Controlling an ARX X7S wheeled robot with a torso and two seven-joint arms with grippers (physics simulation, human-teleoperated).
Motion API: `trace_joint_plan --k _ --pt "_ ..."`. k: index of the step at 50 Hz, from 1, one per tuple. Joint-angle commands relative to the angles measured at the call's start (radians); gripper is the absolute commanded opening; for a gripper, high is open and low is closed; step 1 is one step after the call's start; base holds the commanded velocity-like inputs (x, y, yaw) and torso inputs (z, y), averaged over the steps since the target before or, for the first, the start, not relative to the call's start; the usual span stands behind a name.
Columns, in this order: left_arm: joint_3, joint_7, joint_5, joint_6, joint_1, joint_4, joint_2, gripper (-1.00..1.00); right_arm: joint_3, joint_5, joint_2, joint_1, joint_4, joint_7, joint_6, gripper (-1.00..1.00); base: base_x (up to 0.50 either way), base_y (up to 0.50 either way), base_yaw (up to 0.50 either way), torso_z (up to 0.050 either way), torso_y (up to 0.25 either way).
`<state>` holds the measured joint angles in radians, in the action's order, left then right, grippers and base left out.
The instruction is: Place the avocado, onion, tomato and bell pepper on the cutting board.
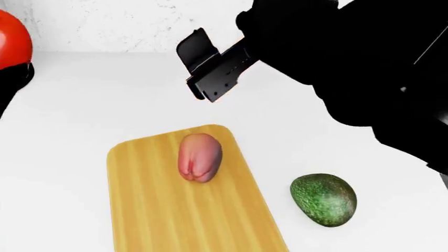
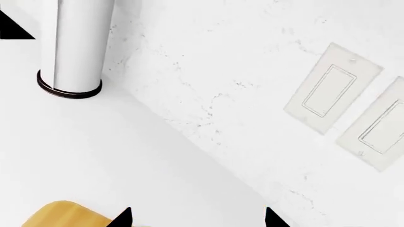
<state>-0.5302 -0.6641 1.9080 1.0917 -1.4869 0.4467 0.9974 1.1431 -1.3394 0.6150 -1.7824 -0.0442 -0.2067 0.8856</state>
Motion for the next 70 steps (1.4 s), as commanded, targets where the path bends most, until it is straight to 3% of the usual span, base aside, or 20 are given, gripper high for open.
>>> trace_joint_plan --k 1,16,33,46,70 --pt "-0.061 0.069 -0.083 0.023 0.026 -0.056 -0.091 -1.00 -0.059 -0.013 0.059 -0.005 0.084 -0.165 -0.023 1.00 0.00 0.00 0.00 0.000 0.000" --pt "-0.155 0.209 -0.187 0.102 -0.015 -0.163 -0.214 -1.00 -0.088 -0.007 0.057 -0.067 0.051 -0.183 -0.015 1.00 0.00 0.00 0.00 0.000 0.001" --pt "-0.317 0.549 -0.472 0.140 -0.089 -0.394 -0.357 -1.00 -0.082 0.023 0.042 -0.089 0.021 -0.160 -0.014 1.00 0.00 0.00 0.00 0.000 0.000" --pt "-0.391 0.653 -0.584 0.109 -0.094 -0.473 -0.388 -1.00 -0.085 0.024 0.040 -0.086 0.024 -0.161 -0.018 1.00 0.00 0.00 0.00 0.000 0.001" --pt "-0.476 0.713 -0.659 0.069 -0.028 -0.508 -0.425 -1.00 -0.087 0.031 0.044 -0.072 0.017 -0.153 -0.025 1.00 0.00 0.00 0.00 0.000 0.000"
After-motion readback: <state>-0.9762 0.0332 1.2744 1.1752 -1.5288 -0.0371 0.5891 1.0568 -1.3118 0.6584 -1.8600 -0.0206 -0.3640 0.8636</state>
